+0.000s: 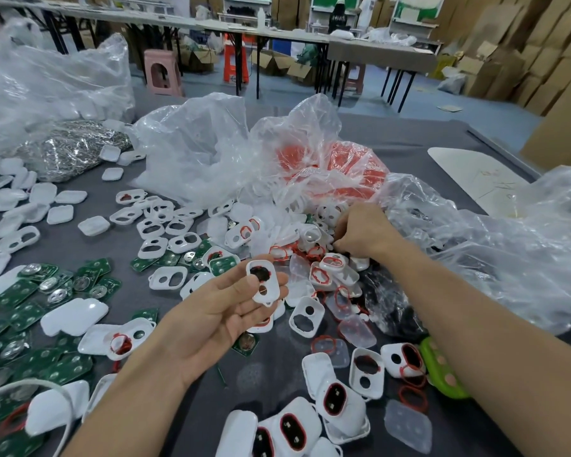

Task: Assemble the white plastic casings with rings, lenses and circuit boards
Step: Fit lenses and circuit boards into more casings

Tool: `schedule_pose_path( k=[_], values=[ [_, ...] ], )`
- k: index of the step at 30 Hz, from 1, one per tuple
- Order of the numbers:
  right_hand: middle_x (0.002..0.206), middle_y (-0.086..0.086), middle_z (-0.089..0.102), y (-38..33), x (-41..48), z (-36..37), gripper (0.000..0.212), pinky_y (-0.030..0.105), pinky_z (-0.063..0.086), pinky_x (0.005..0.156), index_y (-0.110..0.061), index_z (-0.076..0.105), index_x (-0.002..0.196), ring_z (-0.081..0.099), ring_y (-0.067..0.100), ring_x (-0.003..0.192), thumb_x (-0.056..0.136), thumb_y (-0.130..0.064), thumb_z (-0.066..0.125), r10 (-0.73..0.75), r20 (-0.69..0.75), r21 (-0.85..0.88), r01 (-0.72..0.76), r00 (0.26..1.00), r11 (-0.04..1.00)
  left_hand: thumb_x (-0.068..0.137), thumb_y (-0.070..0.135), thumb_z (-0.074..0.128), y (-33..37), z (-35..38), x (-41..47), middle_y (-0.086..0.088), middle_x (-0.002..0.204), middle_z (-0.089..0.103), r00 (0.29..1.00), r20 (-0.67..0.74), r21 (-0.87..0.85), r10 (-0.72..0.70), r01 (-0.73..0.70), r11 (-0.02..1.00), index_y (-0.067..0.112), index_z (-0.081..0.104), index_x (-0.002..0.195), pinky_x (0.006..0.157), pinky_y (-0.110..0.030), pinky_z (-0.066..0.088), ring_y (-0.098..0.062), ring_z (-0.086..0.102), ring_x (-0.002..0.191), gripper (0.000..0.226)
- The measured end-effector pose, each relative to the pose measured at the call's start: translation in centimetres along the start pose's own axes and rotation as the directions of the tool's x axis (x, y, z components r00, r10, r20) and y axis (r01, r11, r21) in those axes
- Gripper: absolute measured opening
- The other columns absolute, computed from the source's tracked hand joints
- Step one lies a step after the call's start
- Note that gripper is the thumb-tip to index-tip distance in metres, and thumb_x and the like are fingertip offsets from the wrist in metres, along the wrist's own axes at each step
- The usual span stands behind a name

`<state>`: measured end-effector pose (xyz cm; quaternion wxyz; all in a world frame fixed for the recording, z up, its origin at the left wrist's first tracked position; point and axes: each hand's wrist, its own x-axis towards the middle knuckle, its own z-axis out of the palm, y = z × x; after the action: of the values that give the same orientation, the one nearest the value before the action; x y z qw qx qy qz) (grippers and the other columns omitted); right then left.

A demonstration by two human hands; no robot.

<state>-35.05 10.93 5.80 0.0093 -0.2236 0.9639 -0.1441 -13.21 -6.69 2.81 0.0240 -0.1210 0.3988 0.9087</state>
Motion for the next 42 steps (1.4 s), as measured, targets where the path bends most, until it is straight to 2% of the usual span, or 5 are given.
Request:
schedule_pose_path(
  k=[4,9,18,31,42],
  values=[
    [0.069,-0.010,0.072,-0.6,-3.6,-1.0,0.015,0.026,0.060,0.069,-0.022,0.077,0.072,0.069,0.007,0.067,0.077,-0.011,0.085,0.078,-0.261,0.353,0.020,0.962,0.935,0.084,0.006,0.064,-0.1,-0.2,0.3,-0.023,0.126,0.070,1.000,0.025,-0.027,0.007,-0.007,1.000,0.011,0.079,0.111,0.075,-0.031,0.062,-0.031,0.073,0.109,0.030],
    [0.065,0.000,0.071,-5.1,-12.1,0.6,0.018,0.037,0.059,0.058,-0.021,0.072,0.072,0.067,0.022,0.058,0.081,-0.008,0.081,0.073,-0.234,0.795,0.147,0.970,0.589,0.047,0.020,0.104,-0.5,0.0,0.5,-0.020,0.125,0.071,0.998,0.064,0.022,0.030,-0.031,0.999,0.014,0.081,0.108,0.080,-0.034,0.063,-0.032,0.073,0.108,0.066],
    [0.073,0.001,0.077,-6.3,-14.3,1.9,0.026,0.034,0.062,0.064,-0.016,0.075,0.071,0.074,0.022,0.067,0.072,0.010,0.078,-0.010,-0.133,0.891,0.124,0.991,0.438,0.043,0.014,0.103,-0.6,0.1,0.5,-0.019,0.115,0.074,0.997,0.068,0.036,0.039,-0.042,0.998,0.012,0.081,0.105,0.074,-0.033,0.063,-0.027,0.077,0.094,0.065],
    [0.073,-0.005,0.078,-6.5,-14.5,1.7,0.018,0.025,0.059,0.066,-0.021,0.083,0.076,0.075,0.013,0.070,0.074,-0.003,0.085,0.018,-0.157,0.890,0.133,0.988,0.436,0.081,0.003,0.071,-0.8,0.1,0.7,-0.017,0.112,0.075,0.997,0.049,0.074,-0.057,0.053,0.996,0.003,0.075,0.118,0.074,-0.031,0.063,-0.024,0.076,0.094,0.037],
    [0.076,-0.006,0.078,-6.3,-14.0,2.4,0.027,0.021,0.059,0.070,-0.022,0.082,0.074,0.076,0.010,0.073,0.076,0.004,0.083,0.139,-0.160,0.904,0.088,0.977,0.418,0.070,0.010,0.080,-0.7,0.5,0.5,-0.017,0.117,0.074,0.999,0.021,0.097,-0.036,0.034,0.995,0.009,0.079,0.110,0.074,-0.030,0.062,-0.025,0.076,0.099,0.040]
  ],
)
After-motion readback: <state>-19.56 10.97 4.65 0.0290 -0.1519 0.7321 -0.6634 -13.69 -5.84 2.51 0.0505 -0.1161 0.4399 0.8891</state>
